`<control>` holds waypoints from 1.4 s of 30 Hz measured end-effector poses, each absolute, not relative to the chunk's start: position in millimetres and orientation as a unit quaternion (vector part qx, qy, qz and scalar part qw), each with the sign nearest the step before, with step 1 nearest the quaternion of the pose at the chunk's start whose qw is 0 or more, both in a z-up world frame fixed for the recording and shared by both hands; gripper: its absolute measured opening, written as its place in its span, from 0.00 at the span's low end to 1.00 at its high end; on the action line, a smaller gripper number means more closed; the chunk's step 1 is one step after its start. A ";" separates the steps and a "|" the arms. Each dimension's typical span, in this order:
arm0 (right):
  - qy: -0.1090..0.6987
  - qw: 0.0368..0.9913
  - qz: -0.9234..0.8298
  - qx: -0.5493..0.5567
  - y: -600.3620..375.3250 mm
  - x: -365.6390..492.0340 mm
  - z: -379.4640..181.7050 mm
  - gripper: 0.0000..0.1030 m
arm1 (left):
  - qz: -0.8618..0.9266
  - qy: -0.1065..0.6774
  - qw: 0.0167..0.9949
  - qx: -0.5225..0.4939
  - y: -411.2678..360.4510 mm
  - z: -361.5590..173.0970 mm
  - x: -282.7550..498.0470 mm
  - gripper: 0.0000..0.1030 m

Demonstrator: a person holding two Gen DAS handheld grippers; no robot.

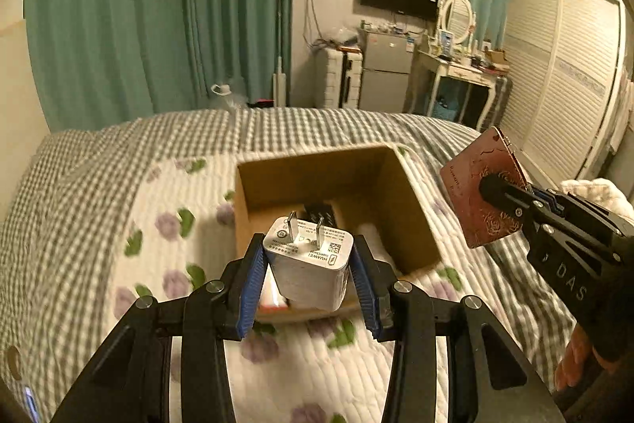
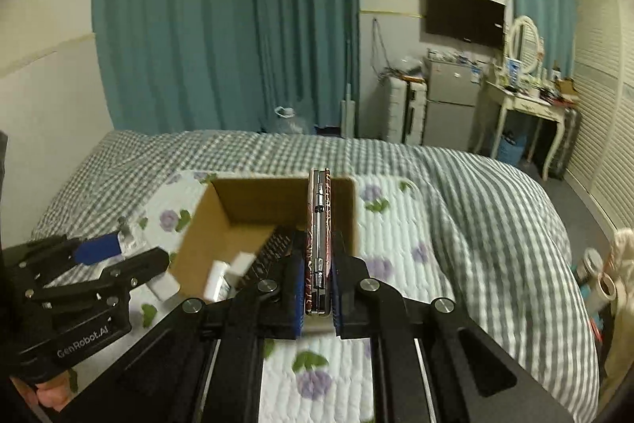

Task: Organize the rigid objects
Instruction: 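Lower the card and white plug into the box and open both grippers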

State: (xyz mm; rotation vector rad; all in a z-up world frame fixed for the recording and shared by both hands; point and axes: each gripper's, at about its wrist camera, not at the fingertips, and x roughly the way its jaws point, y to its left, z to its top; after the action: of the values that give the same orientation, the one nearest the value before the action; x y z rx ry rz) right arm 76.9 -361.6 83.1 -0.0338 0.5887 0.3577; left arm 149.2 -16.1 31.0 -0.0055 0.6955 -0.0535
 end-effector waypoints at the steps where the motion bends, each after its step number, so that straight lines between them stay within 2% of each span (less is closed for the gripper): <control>1: 0.288 0.940 0.181 -0.017 -356.9 81.9 83.3 0.10 | -0.021 0.340 0.940 -0.002 -13.5 29.4 159.6 0.42; 7: 0.306 0.930 0.203 -0.026 -330.1 133.8 62.2 0.10 | -0.009 0.354 0.935 0.001 -5.3 -2.8 208.2 0.42; 16: 0.359 0.915 0.175 -0.059 -312.6 204.6 -8.9 0.10 | -0.016 0.403 0.915 0.018 -15.7 -74.3 264.5 0.42; 23: 0.363 0.913 0.182 -0.046 -317.0 223.6 -25.4 0.12 | -0.008 0.407 0.913 0.026 -23.8 -83.6 273.2 0.45; 25: 0.357 0.914 0.188 -0.038 -319.3 222.1 -19.6 0.26 | -0.007 0.407 0.913 0.016 -22.7 -78.0 270.2 0.45; 26: 0.355 0.916 0.185 -0.034 -321.4 220.7 -15.6 0.27 | -0.002 0.406 0.914 0.015 -22.8 -73.3 268.3 0.45; 31: 0.346 0.921 0.179 -0.023 -337.5 201.7 19.2 0.27 | 0.003 0.379 0.925 0.023 -25.6 -30.4 240.4 0.45; 38: 0.311 0.934 0.169 -0.045 -354.4 145.4 99.2 0.28 | -0.004 0.324 0.946 0.025 -31.9 50.4 180.6 0.48; 40: 0.302 0.938 0.164 -0.044 -358.0 129.3 123.9 0.36 | -0.007 0.310 0.950 0.023 -32.6 71.7 164.6 0.52; 41: 0.294 0.941 0.160 -0.040 -360.6 120.6 135.4 0.41 | -0.008 0.304 0.952 0.022 -31.4 80.8 158.3 0.59; 42: 0.289 0.944 0.158 -0.037 -360.9 114.8 143.9 0.49 | -0.006 0.296 0.955 0.021 -30.4 88.9 151.5 0.63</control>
State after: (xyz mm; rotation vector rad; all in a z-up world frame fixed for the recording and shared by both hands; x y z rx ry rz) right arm 114.8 -360.9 143.9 -0.0758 0.5890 0.3215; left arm 151.5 -30.4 88.9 0.0436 0.6013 -0.0117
